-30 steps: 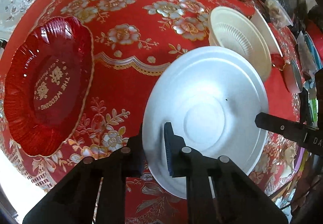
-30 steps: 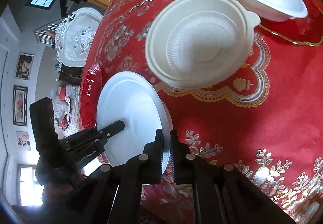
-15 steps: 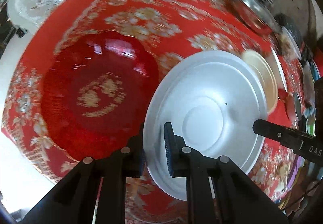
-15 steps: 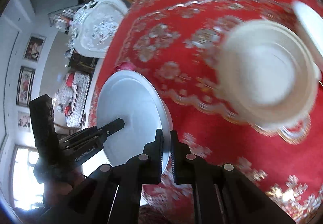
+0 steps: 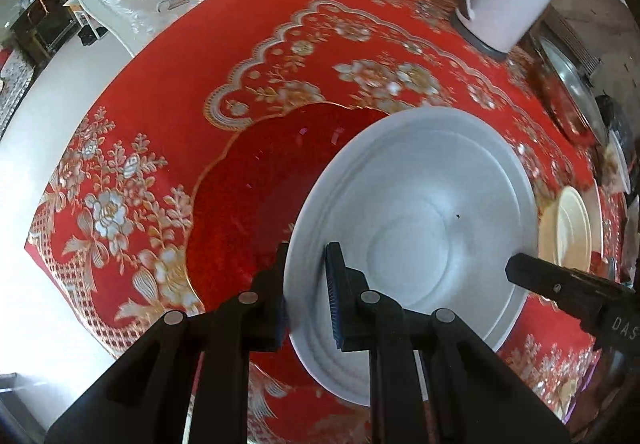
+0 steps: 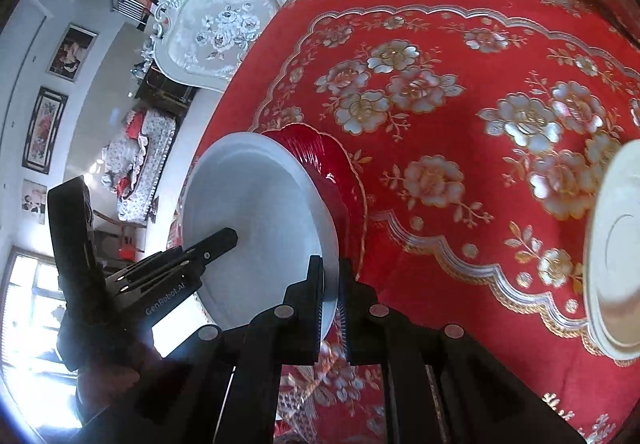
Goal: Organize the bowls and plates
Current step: 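Lower the white plate onto the red glass plate and open the left tool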
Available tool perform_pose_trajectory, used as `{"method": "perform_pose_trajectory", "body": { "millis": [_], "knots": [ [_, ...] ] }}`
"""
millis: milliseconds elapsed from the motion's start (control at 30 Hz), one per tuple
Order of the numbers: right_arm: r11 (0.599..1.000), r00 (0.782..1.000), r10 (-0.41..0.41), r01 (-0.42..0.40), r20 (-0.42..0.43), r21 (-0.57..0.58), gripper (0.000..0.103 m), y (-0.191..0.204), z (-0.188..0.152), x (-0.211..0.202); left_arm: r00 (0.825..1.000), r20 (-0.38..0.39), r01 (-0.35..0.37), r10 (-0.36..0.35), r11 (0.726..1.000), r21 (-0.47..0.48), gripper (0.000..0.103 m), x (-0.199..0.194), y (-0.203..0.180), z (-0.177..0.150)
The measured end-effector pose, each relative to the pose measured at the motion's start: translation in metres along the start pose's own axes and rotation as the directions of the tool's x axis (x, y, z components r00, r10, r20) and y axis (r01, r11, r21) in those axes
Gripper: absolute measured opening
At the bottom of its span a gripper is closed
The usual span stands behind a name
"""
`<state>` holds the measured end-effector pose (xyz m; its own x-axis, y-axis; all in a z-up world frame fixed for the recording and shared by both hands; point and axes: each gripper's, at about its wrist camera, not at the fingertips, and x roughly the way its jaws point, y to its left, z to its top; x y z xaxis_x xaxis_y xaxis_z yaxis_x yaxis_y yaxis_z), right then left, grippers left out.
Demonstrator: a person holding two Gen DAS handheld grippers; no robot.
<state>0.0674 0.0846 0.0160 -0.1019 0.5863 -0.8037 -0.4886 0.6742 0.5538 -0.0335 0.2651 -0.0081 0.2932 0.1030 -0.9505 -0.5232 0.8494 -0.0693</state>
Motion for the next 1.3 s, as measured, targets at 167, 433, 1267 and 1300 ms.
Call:
{"method": "perform_pose_trajectory", "body": {
  "millis": [167, 433, 1267, 1300],
  "knots": [
    [0.999, 0.999, -0.040, 0.040, -0.003, -0.009, 0.009, 0.007, 0.004, 0.012, 1.000, -0.005, 0.001, -0.001, 1.000, 0.001, 0.015, 0.008, 0.008, 0.008],
    [0.995, 0.996, -0.089, 0.089, -0.015, -0.043, 0.010, 0.019, 0.007, 0.026, 1.000, -0.019, -0.023, 0.023, 1.000, 0.002, 0.017, 0.022, 0.016, 0.009],
    [0.980, 0.983, -0.181, 0.181, 0.014, -0.078, 0.036, 0.025, 0.007, 0.034, 0.998, -0.006, -0.068, 0.068, 0.997, -0.023, 0.057, 0.033, 0.028, 0.008],
    [0.981, 0.984, -0.177, 0.178, 0.021, -0.079, 0.036, 0.025, 0.006, 0.031, 0.998, 0.008, -0.069, 0.069, 0.997, -0.025, 0.058, 0.029, 0.028, 0.009]
  ]
}}
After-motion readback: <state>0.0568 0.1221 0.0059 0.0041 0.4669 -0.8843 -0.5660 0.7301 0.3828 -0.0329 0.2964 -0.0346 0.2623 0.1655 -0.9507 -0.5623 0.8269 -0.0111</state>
